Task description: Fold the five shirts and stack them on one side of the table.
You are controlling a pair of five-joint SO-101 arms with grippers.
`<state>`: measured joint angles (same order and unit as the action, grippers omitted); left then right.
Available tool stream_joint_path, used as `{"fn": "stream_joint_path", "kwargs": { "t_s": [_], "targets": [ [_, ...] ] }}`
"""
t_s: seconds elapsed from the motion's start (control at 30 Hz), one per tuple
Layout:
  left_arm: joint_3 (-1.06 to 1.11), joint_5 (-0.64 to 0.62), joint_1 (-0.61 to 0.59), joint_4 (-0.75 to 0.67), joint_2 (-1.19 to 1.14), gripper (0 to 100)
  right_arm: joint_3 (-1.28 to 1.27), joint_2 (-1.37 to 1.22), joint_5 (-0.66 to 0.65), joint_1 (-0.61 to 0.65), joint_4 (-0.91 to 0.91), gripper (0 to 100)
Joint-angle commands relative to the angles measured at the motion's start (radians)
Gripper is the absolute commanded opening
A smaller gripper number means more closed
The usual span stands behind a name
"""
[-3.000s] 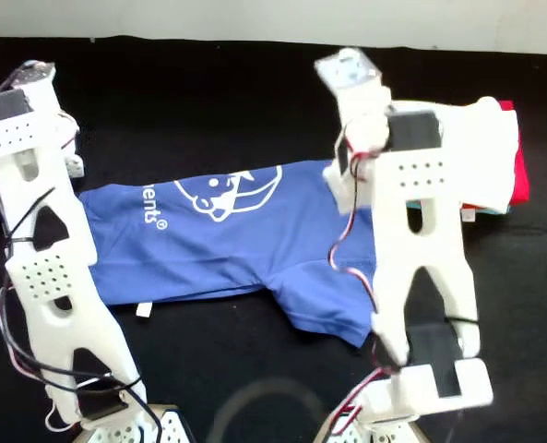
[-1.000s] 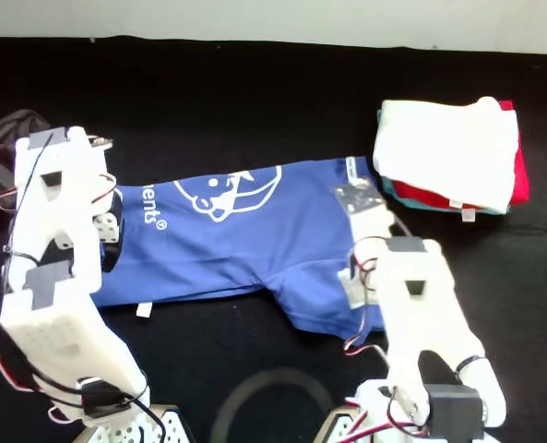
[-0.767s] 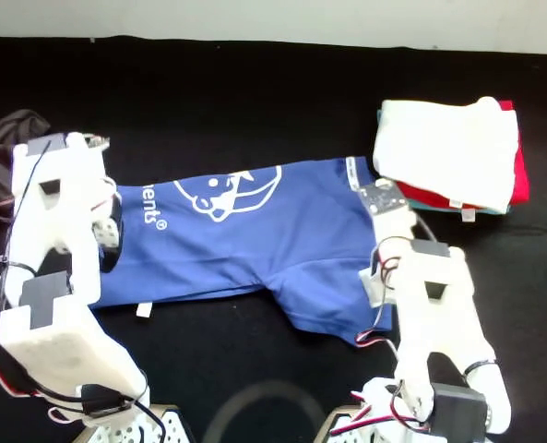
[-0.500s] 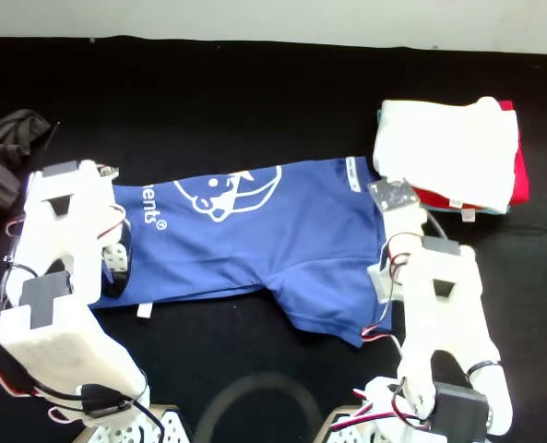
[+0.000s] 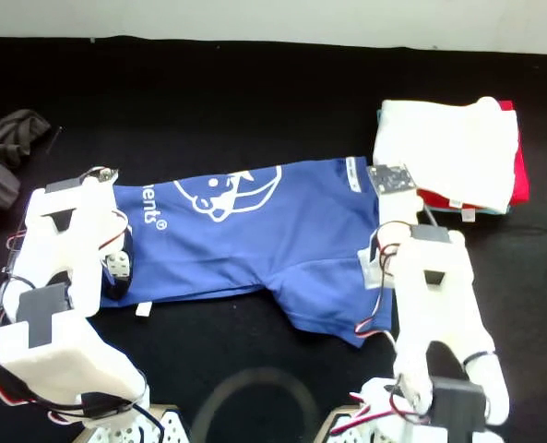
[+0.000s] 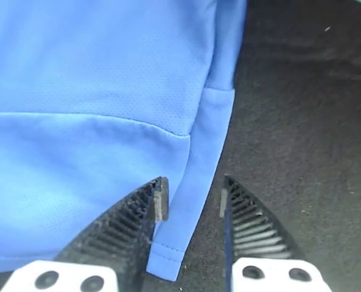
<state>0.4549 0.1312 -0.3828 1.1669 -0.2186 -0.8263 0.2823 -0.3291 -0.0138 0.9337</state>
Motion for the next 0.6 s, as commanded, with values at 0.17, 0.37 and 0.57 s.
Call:
{"fn": "stream_joint_path", "kwargs": {
  "t_s": [0.17,0.37,0.57],
  "targets": [
    [0.007,-0.002,0.013,-0.051,0.004,1,0.116,-0.153,0.011,0.007,-0.01,13.8],
    [0.007,-0.002,0.013,-0.052,0.004,1,0.131,-0.094,0.011,0.005,0.021,13.8],
    [0.007,-0.002,0.013,-0.052,0.004,1,0.122,0.056,0.012,0.025,0.068,13.8]
  ]
}}
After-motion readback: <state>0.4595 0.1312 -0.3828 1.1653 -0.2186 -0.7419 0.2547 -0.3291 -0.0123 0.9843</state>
